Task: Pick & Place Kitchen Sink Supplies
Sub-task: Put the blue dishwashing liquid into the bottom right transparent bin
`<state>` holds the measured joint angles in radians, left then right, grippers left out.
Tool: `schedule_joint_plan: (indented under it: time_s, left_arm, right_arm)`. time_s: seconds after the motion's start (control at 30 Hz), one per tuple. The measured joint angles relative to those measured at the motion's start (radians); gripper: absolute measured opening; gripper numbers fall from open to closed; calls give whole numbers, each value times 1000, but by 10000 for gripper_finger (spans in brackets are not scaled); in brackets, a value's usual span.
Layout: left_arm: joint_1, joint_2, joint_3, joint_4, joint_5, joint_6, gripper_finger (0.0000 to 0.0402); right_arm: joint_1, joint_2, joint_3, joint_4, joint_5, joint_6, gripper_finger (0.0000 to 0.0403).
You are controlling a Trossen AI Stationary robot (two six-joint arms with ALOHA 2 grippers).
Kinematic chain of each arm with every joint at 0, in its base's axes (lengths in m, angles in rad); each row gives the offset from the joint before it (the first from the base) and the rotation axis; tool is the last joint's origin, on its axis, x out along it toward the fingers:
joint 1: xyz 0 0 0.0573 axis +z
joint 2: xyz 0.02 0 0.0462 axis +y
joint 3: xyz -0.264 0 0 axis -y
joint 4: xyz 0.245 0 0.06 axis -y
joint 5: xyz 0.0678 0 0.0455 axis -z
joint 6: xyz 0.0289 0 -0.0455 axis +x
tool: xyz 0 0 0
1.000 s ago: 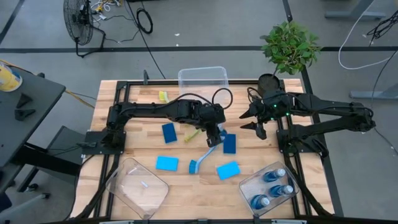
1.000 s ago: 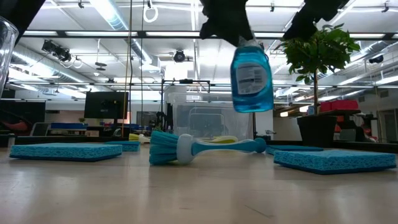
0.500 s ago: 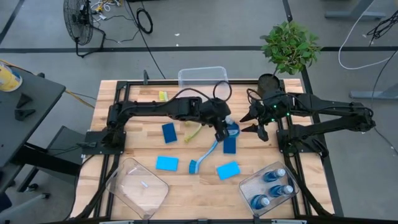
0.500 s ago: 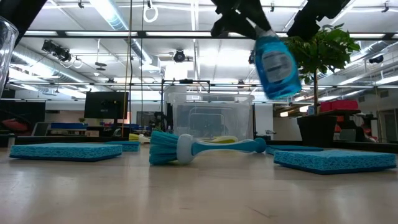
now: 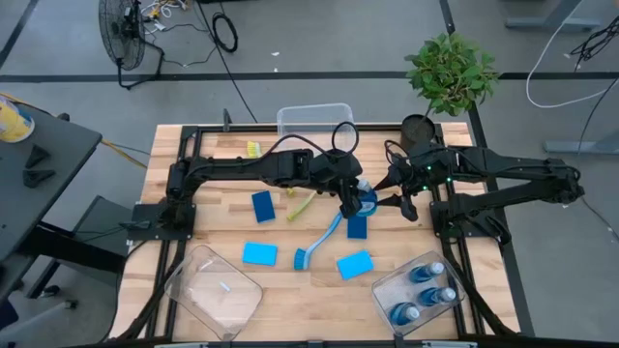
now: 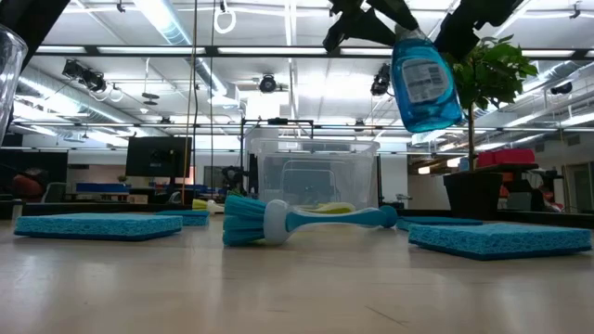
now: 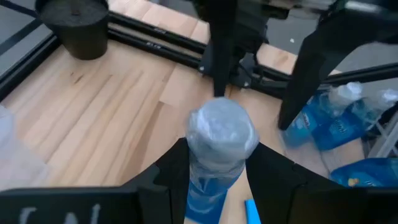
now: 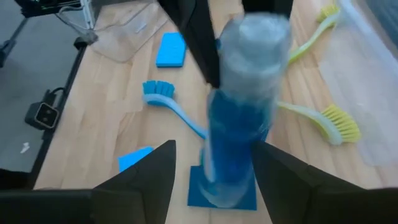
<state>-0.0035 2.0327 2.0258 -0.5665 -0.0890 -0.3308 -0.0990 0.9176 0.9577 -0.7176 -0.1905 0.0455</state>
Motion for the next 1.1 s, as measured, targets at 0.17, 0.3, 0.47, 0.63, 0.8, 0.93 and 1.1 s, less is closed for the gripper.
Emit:
schedule_joint_plan:
  time_s: [0.17,0.3,0.47,0.63,0.8,0.93,1.1]
  left_arm:
    - [-1,0,0,32,9,1,139]
    - [-2,0,0,25,18,-2,139]
    - [-6,0,0,36,18,-4,139]
    - [-6,0,0,72,15,-6,139]
    - [-5,-2,0,122,15,-6,139]
    - [-6,-2,0,148,20,-7,139]
    - [-7,-2,0,134,22,-8,139]
  right_arm:
    - [-1,1,0,31,45,0,214]
    - [-1,0,0,19,37,18,214]
    - [-1,-1,0,3,21,18,214]
    - [-1,0,0,3,6,19,214]
    - [-1,0,0,50,6,21,214]
    - [-1,4,0,97,3,33,214]
    - [-1,19,0,83,-6,51,203]
